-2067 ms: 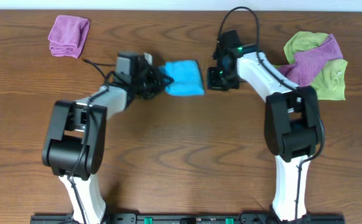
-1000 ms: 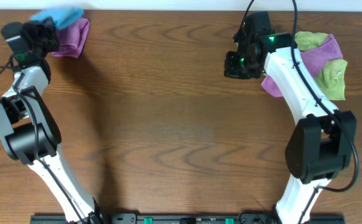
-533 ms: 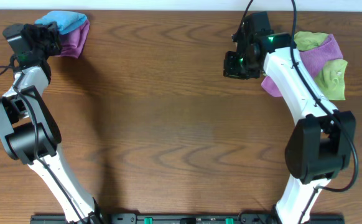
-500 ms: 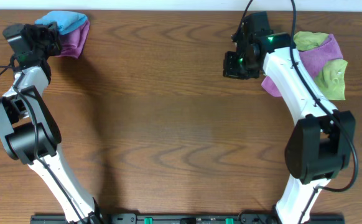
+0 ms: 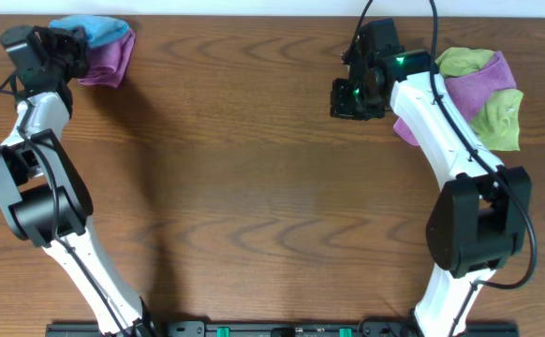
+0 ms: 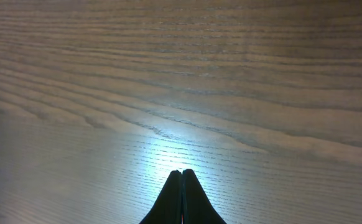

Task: Fold the cloth
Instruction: 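Open the left gripper to release the blue bundle and withdraw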

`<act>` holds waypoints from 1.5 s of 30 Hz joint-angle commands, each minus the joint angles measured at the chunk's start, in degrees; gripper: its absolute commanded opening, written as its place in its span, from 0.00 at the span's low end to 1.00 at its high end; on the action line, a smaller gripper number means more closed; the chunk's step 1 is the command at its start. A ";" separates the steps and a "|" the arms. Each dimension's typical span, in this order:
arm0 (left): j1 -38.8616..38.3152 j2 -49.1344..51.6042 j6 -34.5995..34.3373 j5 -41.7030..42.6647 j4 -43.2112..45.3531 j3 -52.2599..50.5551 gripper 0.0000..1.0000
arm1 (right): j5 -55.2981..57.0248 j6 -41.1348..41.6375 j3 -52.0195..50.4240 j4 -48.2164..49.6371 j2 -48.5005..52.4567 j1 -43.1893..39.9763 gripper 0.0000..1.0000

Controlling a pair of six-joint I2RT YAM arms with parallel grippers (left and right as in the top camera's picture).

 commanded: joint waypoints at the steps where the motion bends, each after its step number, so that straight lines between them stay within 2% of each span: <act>1: -0.20 0.48 3.58 -1.75 0.17 1.31 0.06 | -0.20 0.79 0.48 -0.24 -0.35 0.39 0.01; 3: -0.20 1.42 2.12 0.74 4.98 1.66 0.06 | -0.17 0.79 0.48 -0.20 -0.35 0.59 0.01; 5: -0.33 1.97 1.22 1.01 5.90 2.51 0.06 | -0.17 0.79 0.48 -0.17 -0.35 0.72 0.02; 10: -0.55 4.44 0.22 1.86 4.48 4.13 0.06 | -0.17 0.79 0.48 -0.22 -0.35 1.14 0.01; 17: -0.74 4.66 2.34 0.07 -0.87 4.11 0.06 | -0.17 1.44 0.48 -0.17 -0.35 1.14 0.01; 18: -0.74 4.66 2.34 0.09 -1.44 4.11 0.10 | -0.20 1.44 0.48 -0.17 -0.35 1.14 0.01; 20: -0.66 4.66 2.34 0.20 -2.54 4.11 0.80 | -0.20 1.68 0.48 -0.22 -0.35 1.14 0.01; 21: -0.50 4.66 2.34 0.85 -2.71 4.11 0.95 | -0.20 1.86 0.48 -0.22 -0.35 1.11 0.01; 27: 1.46 4.59 2.32 8.24 -5.60 4.11 0.95 | -0.22 1.86 0.48 -0.15 -0.35 1.14 0.02; 30: 3.10 4.13 3.43 12.17 -10.05 4.11 0.95 | -0.20 1.86 0.48 0.24 -0.35 1.14 0.02; 33: 5.01 2.14 9.33 13.31 -18.58 4.11 0.95 | -0.22 1.84 0.48 0.24 -0.35 1.14 0.01; 37: 6.19 -1.88 17.73 13.35 -25.68 4.11 0.95 | -0.20 1.81 0.48 0.31 -0.35 1.11 0.02; 38: 6.25 -4.46 21.90 13.35 -28.98 4.11 0.95 | -0.20 1.84 0.48 0.31 -0.35 1.11 0.17; 40: 6.21 -7.87 26.93 12.92 -32.81 4.11 0.95 | -0.20 1.81 0.48 0.17 -0.46 1.09 0.32; 41: 6.10 -9.86 29.33 12.41 -35.28 4.11 0.95 | -0.17 1.79 0.48 -0.11 -0.76 1.03 0.48; 42: 6.01 -12.15 32.52 12.11 -38.21 4.11 0.95 | -0.17 1.53 0.48 -0.42 -1.18 0.90 0.58; 45: 5.70 -18.64 42.27 10.82 -47.87 4.11 0.95 | 1.05 0.35 0.48 -1.86 -3.98 0.02 0.85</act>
